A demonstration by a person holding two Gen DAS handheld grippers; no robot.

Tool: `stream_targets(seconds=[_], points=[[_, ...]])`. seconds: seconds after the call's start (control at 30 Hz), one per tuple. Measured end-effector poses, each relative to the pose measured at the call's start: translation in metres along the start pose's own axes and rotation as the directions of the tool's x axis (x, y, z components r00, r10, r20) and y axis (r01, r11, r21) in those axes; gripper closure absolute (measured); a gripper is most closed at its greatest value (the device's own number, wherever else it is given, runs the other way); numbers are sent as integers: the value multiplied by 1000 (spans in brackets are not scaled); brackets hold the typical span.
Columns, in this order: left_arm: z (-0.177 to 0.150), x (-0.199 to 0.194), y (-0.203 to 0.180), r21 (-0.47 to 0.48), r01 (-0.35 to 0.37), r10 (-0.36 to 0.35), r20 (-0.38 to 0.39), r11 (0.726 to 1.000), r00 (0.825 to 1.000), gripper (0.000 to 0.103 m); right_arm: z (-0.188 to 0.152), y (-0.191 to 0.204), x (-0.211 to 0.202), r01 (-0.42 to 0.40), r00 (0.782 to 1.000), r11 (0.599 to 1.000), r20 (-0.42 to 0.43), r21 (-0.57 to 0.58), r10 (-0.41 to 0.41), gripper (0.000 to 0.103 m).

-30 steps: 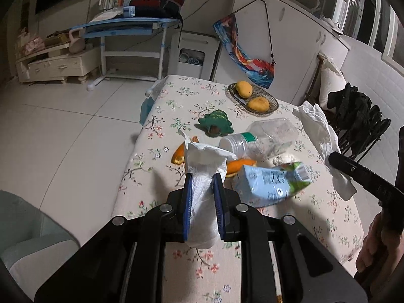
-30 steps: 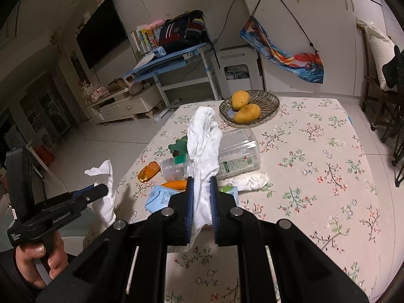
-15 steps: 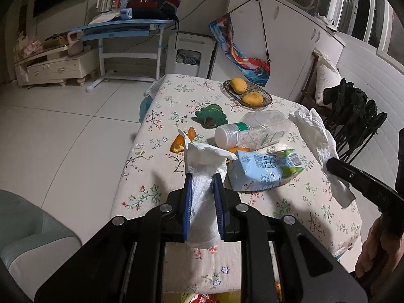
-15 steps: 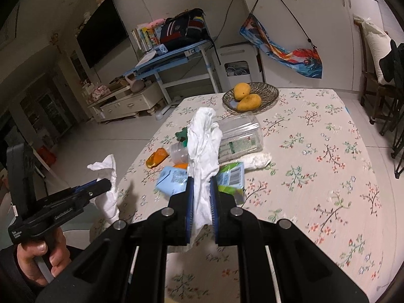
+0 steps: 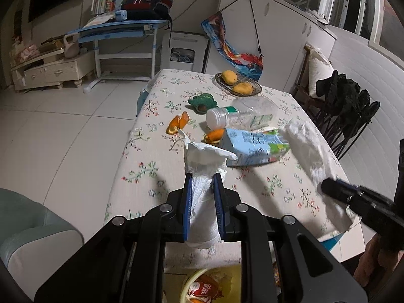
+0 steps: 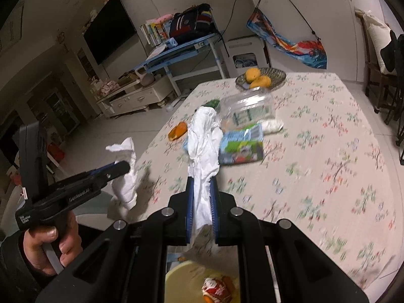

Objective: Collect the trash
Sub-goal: 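Lift the white bag and tissue and carry both toward the yellow basin, then open the right tool to drop the white bag into the basin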

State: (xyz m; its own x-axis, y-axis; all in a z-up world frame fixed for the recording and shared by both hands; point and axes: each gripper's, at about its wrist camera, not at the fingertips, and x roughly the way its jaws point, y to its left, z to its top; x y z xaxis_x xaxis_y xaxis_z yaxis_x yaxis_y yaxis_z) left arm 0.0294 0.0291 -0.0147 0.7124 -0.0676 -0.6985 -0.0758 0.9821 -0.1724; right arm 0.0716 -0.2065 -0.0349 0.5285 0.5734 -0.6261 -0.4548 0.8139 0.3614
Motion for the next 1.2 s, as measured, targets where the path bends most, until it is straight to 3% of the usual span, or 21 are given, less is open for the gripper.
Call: stream_targets(seconds=[0.23, 0.57, 0.77, 0.93, 1.0, 1.2], points=[[-17, -12, -6, 25, 6, -6, -7, 1000, 1000, 87, -48, 26, 9, -44, 991, 999, -126, -18, 41, 90], [-31, -24, -6, 34, 26, -26, -9, 999, 1000, 87, -124, 53, 35, -49, 926, 998, -376, -46, 28, 88], [-37, -29, -7, 40, 34, -34, -14, 999, 999, 87, -138, 50, 42, -24, 897, 998, -442, -52, -2, 84], [-43, -33, -9, 44, 40, -39, -20, 998, 999, 87, -139, 50, 41, -16, 900, 999, -436, -50, -8, 79], [-46, -34, -10, 49, 44, -43, -26, 998, 999, 87, -136, 48, 38, -7, 907, 999, -420, -48, -14, 72], [-62, -35, -20, 79, 68, -63, -59, 995, 996, 87, -119, 35, 15, 51, 956, 999, -290, 5, -47, 57]])
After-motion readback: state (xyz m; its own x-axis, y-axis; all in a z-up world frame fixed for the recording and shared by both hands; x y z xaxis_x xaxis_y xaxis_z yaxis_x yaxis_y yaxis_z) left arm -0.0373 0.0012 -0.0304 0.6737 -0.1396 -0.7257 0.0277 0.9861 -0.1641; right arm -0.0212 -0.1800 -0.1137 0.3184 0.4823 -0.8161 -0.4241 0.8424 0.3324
